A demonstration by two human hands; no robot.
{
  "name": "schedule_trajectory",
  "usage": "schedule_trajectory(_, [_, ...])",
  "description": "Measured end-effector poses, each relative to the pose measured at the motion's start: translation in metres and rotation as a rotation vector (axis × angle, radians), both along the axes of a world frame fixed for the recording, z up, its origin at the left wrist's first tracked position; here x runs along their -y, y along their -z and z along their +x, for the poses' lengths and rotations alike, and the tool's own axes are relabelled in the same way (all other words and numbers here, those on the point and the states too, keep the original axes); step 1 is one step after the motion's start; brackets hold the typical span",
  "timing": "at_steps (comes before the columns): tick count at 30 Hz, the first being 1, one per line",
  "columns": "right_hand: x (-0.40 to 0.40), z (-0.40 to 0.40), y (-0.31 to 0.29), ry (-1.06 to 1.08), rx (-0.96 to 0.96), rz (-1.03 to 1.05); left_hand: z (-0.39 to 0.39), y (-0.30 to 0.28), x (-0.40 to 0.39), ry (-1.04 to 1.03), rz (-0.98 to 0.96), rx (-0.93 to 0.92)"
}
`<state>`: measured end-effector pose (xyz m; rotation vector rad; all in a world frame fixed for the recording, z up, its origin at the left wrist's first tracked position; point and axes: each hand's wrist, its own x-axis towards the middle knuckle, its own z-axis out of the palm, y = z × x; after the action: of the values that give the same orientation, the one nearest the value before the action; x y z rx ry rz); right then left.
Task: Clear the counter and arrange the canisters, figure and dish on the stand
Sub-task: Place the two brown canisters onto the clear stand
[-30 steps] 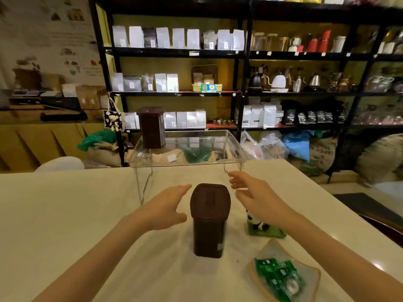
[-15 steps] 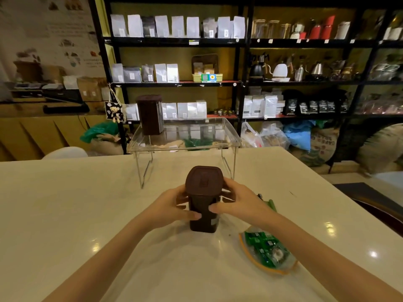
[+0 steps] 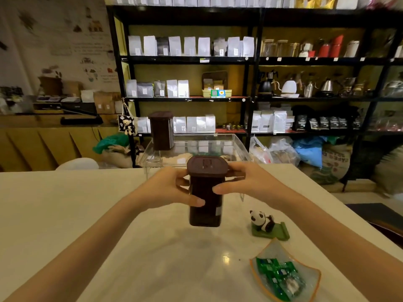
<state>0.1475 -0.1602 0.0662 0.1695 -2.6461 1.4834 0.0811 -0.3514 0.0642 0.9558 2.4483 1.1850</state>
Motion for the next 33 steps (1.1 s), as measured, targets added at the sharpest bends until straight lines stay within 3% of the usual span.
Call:
schedule_trajectory(10, [0.004,-0.058,-0.054,0.020,-0.175,-0.110,-0.047,-0.062,0.005,-0.103,0.087,-0.165])
schedule_trajectory(18, [0.007,-0.124,-0.043,0.024,-0.185,-0.220,-0.108,-0.046,-0.001,-0.181,0.204,-0.105])
schedule_trajectory(33, [-0.001,-0.184,-0.027,0.035,-0.154,-0.174,-0.165,-0.023,-0.013,-0.222,0.210,-0.102])
